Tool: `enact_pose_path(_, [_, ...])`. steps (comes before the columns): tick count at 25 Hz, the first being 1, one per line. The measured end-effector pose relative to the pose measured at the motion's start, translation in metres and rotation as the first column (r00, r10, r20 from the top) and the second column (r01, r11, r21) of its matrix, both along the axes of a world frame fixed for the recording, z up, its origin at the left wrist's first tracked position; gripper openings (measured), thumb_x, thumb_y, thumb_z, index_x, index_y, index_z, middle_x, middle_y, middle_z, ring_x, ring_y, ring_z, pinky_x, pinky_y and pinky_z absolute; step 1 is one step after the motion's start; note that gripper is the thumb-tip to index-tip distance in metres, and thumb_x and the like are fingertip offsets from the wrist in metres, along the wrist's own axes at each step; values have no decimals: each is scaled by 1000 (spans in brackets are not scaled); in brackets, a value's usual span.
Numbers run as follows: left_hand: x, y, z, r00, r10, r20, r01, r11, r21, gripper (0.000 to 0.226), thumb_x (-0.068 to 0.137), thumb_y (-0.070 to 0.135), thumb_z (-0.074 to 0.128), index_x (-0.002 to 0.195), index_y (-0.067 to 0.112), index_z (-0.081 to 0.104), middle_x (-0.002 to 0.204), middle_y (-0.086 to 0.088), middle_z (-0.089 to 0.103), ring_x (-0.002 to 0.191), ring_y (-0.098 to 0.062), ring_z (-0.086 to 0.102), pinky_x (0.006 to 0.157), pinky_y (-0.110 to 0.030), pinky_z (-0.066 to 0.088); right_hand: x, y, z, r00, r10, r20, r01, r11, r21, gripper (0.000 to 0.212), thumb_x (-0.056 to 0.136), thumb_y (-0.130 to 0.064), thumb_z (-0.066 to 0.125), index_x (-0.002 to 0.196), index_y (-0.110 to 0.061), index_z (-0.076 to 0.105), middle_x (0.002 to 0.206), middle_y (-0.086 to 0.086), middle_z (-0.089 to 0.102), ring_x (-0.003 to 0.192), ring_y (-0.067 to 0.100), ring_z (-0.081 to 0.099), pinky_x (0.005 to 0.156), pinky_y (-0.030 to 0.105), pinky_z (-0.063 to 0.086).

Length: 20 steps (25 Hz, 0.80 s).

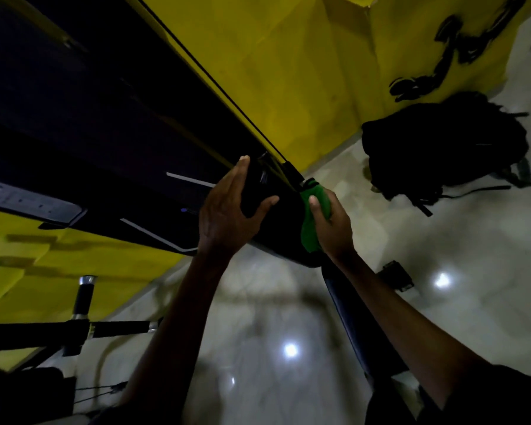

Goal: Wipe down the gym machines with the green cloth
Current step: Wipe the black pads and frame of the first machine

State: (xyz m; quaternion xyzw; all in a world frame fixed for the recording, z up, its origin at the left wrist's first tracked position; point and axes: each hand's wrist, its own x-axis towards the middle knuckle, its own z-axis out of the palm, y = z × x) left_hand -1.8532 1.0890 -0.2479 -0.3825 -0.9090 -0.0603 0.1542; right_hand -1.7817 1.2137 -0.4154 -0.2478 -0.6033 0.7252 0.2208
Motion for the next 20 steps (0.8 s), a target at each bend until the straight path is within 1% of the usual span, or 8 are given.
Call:
enact_pose_path(5, [-2,-2,-1,999,-32,13,31,999,37,83,91,63,56,149,6,39,153,-6,44,140,-12,41,112,-19,33,-7,-2,22,997,6,-71,1,995,100,47,99,-50,51,138,-24,51,127,-6,64,116,9,60,94,20,48])
enact_pose_path(7, [-2,-2,-2,999,-38,-13,39,998,39,82,91,61,59,148,5,41,152,-7,46,140,-15,43,112,-23,37,-2,-8,3,999,-4,-32,6,998,64,47,99,-47,51,137,-20,52,126,-2,64,115,10,60,92,13,45])
enact_pose_path(8, [-1,-1,-3,999,-38,-30,39,999,38,82,91,59,60,148,4,41,151,-9,46,140,-17,44,112,-26,39,1,-8,-11,1000,-4,9,4,999,35,48,99,-47,50,137,-18,53,125,0,65,115,12,60,90,13,45])
enact_pose_path(11, [7,0,-9,989,-49,-139,56,997,46,73,94,50,63,145,1,45,149,-12,48,140,-20,43,113,-28,37,13,3,-47,982,49,183,-39,998,-57,45,101,-48,50,133,-17,54,124,5,66,116,25,62,85,22,43])
enact_pose_path(14, [24,-4,-26,951,-75,-300,94,994,50,55,98,26,63,144,1,46,150,-15,45,143,-24,38,117,-33,31,13,4,-48,978,30,208,-11,996,-93,41,101,-43,54,133,-19,46,117,6,66,106,31,65,74,25,45])
enact_pose_path(15, [33,-6,-37,944,-110,-311,119,993,8,51,98,14,60,145,3,44,152,-15,43,146,-23,32,120,-35,25,12,1,-44,981,-1,195,14,998,-63,40,100,-42,55,132,-20,45,114,4,66,103,29,66,71,24,44])
enact_pose_path(17, [54,-9,-66,943,-220,-249,183,970,-161,62,88,-6,52,147,8,41,156,-11,38,151,-18,18,123,-36,12,10,-5,-39,979,-54,194,57,998,-6,39,100,-42,56,132,-21,48,118,2,67,103,24,64,70,21,39])
enact_pose_path(20, [63,-13,-107,938,-332,-101,272,884,-380,69,85,-6,59,150,2,37,158,-12,34,151,-22,20,124,-37,9,12,-6,-55,986,-38,163,35,999,22,39,102,-37,54,136,-18,50,124,4,66,108,19,62,70,3,37])
